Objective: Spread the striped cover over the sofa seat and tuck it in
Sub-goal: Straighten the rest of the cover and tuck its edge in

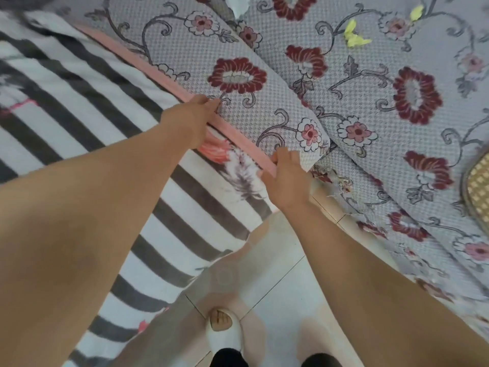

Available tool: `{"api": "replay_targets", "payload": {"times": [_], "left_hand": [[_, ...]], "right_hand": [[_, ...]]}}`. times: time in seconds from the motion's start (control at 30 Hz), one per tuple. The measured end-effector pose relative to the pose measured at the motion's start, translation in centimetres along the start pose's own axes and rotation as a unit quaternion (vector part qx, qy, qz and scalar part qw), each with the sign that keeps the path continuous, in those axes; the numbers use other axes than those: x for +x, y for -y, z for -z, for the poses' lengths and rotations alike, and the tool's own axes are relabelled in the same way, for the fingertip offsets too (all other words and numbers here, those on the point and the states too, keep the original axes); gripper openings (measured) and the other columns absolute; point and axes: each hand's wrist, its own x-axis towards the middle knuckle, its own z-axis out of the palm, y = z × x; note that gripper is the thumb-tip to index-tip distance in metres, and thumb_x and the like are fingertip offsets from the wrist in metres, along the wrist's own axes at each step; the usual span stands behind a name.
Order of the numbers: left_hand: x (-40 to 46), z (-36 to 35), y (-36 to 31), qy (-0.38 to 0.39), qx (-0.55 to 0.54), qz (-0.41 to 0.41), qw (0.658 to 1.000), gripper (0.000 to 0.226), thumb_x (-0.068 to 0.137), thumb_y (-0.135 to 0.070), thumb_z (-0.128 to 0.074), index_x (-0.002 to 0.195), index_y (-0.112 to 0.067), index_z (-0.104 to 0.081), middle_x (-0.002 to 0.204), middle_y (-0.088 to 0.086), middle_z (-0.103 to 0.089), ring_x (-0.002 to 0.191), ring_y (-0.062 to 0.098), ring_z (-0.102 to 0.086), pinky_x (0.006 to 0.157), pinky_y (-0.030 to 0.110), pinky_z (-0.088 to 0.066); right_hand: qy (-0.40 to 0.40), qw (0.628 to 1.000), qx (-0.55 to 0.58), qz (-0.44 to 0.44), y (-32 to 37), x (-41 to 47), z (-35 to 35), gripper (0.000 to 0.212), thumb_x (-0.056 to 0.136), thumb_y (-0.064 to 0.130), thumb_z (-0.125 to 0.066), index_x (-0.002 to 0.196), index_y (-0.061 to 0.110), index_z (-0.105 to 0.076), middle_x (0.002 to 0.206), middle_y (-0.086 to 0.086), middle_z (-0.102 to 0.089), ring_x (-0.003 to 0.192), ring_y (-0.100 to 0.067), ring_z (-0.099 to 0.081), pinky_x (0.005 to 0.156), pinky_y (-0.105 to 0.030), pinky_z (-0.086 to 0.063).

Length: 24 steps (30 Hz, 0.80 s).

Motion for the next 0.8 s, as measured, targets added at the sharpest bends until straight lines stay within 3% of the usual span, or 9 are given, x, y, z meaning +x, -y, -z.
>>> {"api": "replay_targets", "payload": {"times": [0.13,0.23,0.3,0.4,0.5,0.6,0.7,0.8], "left_hand": [[1.1,0.4,0.2,-0.034,0.052,0.041,0.997,0.037,0.087,-0.005,-0.056,0.122,-0.012,-0.046,0.119,0.017,-0.046,0.106,0.043,-0.054,0.081,0.052,-0.047],[1.7,1.3,-1.5,-0.097,-0.020,-0.006,0.995,0.021,0.086,-0.004,-0.056,0.107,-0.007,-0.051,0.109,0.017,-0.053,0.097,0.038,-0.056,0.078,0.048,-0.046],[2.2,2.4,-4.2,-0.130,-0.069,-0.074,0.986,0.023,0.082,0.002,-0.057,0.104,-0.006,-0.052,0.111,0.017,-0.052,0.096,0.037,-0.056,0.075,0.043,-0.043],[3.0,2.0,-6.6,-0.098,-0.081,-0.099,0.987,0.030,0.083,0.004,-0.054,0.111,-0.005,-0.053,0.127,0.016,-0.046,0.107,0.036,-0.054,0.085,0.043,-0.043],[3.8,1.1,-5.6,-0.038,-0.120,-0.109,0.986,0.057,0.082,0.007,-0.053,0.135,-0.010,-0.041,0.149,0.010,-0.031,0.126,0.032,-0.046,0.098,0.040,-0.042],[4.0,1.9,-3.6,-0.019,-0.197,-0.137,0.970,0.074,0.082,0.007,-0.051,0.147,-0.017,-0.025,0.156,0.006,-0.022,0.139,0.027,-0.033,0.108,0.033,-0.033],[2.4,2.8,-0.9,-0.003,-0.237,-0.154,0.959,0.071,0.084,0.004,-0.051,0.147,-0.022,-0.027,0.155,0.001,-0.028,0.141,0.019,-0.030,0.113,0.031,-0.031],[-0.2,2.9,1.5,-0.012,-0.247,-0.129,0.960,0.054,0.087,-0.001,-0.051,0.139,-0.015,-0.041,0.144,0.007,-0.043,0.129,0.025,-0.045,0.107,0.034,-0.038]], "right_hand": [[0.025,0.996,-0.013,0.081,-0.4,0.9,0.2,0.003,0.092,0.013,-0.051,0.095,0.012,-0.049,0.102,-0.009,-0.049,0.075,-0.026,-0.048,0.062,-0.033,-0.037],[-0.004,0.999,-0.037,0.026,-2.3,1.6,2.0,0.011,0.090,0.003,-0.048,0.087,0.013,-0.044,0.090,-0.008,-0.054,0.075,-0.026,-0.052,0.061,-0.034,-0.041],[-0.019,0.998,-0.040,-0.041,-3.9,1.9,3.3,0.010,0.088,-0.003,-0.047,0.092,0.005,-0.050,0.091,-0.012,-0.057,0.078,-0.028,-0.056,0.058,-0.033,-0.040],[-0.016,0.993,-0.025,-0.110,-3.9,1.7,4.0,0.030,0.084,-0.008,-0.051,0.113,0.001,-0.049,0.112,-0.020,-0.054,0.086,-0.034,-0.058,0.060,-0.034,-0.040],[-0.026,0.999,-0.023,-0.005,-1.3,1.7,2.8,0.059,0.079,-0.009,-0.058,0.130,0.014,-0.039,0.126,-0.013,-0.039,0.081,-0.025,-0.053,0.058,-0.031,-0.042],[0.025,0.990,-0.114,0.079,0.1,1.6,1.1,0.061,0.081,-0.004,-0.058,0.134,0.019,-0.039,0.128,-0.013,-0.037,0.104,-0.031,-0.046,0.069,-0.033,-0.042],[0.072,0.982,-0.161,0.064,0.9,1.9,1.0,0.070,0.079,-0.006,-0.059,0.139,0.019,-0.032,0.130,-0.016,-0.033,0.110,-0.032,-0.042,0.079,-0.035,-0.048],[0.131,0.969,-0.207,0.037,1.7,2.5,2.0,0.065,0.083,-0.002,-0.055,0.140,0.017,-0.031,0.128,-0.015,-0.032,0.108,-0.031,-0.046,0.081,-0.035,-0.048]]}}
